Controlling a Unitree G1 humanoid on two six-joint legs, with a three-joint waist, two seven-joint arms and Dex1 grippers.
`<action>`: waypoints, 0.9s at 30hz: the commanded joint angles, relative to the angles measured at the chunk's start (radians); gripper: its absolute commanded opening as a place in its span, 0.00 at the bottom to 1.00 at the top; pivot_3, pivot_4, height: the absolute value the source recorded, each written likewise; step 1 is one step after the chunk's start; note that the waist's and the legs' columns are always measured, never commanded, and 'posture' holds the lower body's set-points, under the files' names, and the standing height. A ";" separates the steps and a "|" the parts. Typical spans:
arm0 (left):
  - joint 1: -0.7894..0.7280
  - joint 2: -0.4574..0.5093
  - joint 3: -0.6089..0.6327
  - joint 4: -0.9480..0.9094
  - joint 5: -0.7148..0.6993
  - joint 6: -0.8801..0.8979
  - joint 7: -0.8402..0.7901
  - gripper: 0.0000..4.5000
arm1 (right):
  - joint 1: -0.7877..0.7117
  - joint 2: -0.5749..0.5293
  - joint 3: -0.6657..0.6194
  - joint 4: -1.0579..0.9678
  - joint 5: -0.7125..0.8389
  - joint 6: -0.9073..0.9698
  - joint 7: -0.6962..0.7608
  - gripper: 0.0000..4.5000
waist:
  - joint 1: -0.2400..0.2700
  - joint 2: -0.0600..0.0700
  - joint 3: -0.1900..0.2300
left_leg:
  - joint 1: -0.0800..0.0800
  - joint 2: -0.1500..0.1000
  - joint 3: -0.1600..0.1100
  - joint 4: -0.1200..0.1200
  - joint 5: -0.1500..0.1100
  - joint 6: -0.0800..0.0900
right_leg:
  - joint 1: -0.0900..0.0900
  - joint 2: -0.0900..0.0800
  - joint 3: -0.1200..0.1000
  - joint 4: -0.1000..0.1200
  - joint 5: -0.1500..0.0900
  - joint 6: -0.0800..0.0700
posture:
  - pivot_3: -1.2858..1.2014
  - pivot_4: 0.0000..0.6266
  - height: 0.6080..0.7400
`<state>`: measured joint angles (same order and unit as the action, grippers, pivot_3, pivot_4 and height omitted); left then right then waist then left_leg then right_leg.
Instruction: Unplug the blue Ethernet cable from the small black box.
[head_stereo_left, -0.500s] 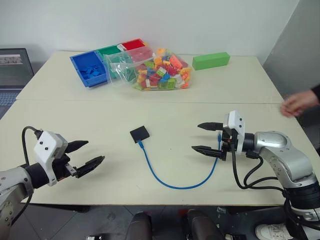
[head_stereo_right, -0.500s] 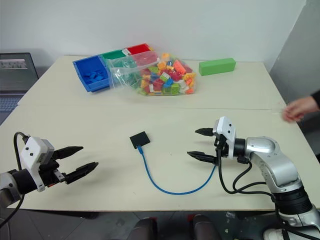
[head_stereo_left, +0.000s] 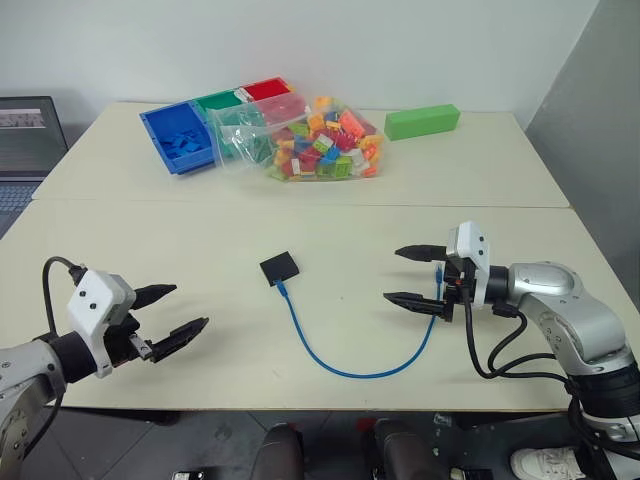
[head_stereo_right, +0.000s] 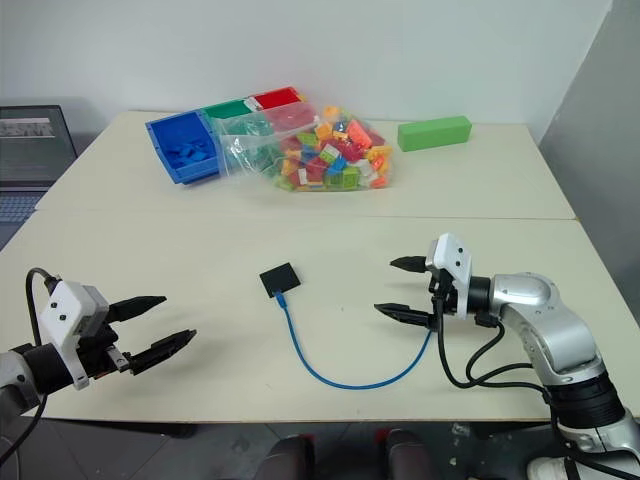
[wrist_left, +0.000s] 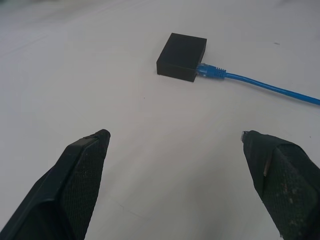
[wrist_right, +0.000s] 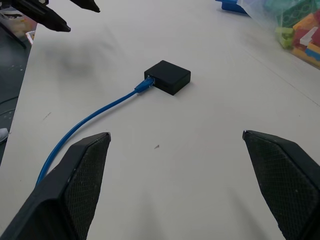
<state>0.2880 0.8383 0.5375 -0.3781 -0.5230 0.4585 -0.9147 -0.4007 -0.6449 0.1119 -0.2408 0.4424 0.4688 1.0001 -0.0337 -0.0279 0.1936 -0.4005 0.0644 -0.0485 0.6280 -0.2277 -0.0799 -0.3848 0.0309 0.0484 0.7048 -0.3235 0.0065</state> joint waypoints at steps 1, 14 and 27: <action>0.061 0.026 -0.002 0.011 0.049 -0.072 -0.072 1.00 | -0.025 0.069 0.085 -0.027 -0.057 0.002 -0.059 1.00 | -0.004 0.000 0.000 | 0.000 0.000 0.000 0.000 0.000 0.000 | 0.000 0.000 0.000 0.000 0.000 0.000 | 0.52 0.24 1.00; 0.040 0.059 0.005 0.053 0.053 -0.136 -0.179 1.00 | -0.144 0.444 0.396 0.177 -0.326 0.137 -0.344 1.00 | -0.005 0.000 0.000 | -0.001 0.001 0.000 -0.001 0.000 0.000 | -0.002 0.000 0.000 0.002 -0.001 -0.002 | 0.52 0.24 1.00; -0.027 0.063 -0.040 0.059 0.071 -0.130 -0.164 1.00 | -0.201 0.654 0.361 0.355 -0.373 0.187 -0.467 1.00 | -0.010 -0.001 0.000 | 0.000 0.001 -0.001 -0.001 0.000 0.000 | -0.004 0.000 0.000 0.007 -0.002 -0.004 | 0.52 0.24 1.00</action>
<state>0.2727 0.8809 0.4958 -0.3081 -0.4548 0.3374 -1.0802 -0.5821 -0.0118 0.4850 0.1156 0.0610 0.6385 0.5394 -0.0433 -0.0286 0.1932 -0.4000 0.0657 -0.0495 0.6274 -0.2277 -0.0800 -0.3886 0.0309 0.0484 0.7125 -0.3257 0.0026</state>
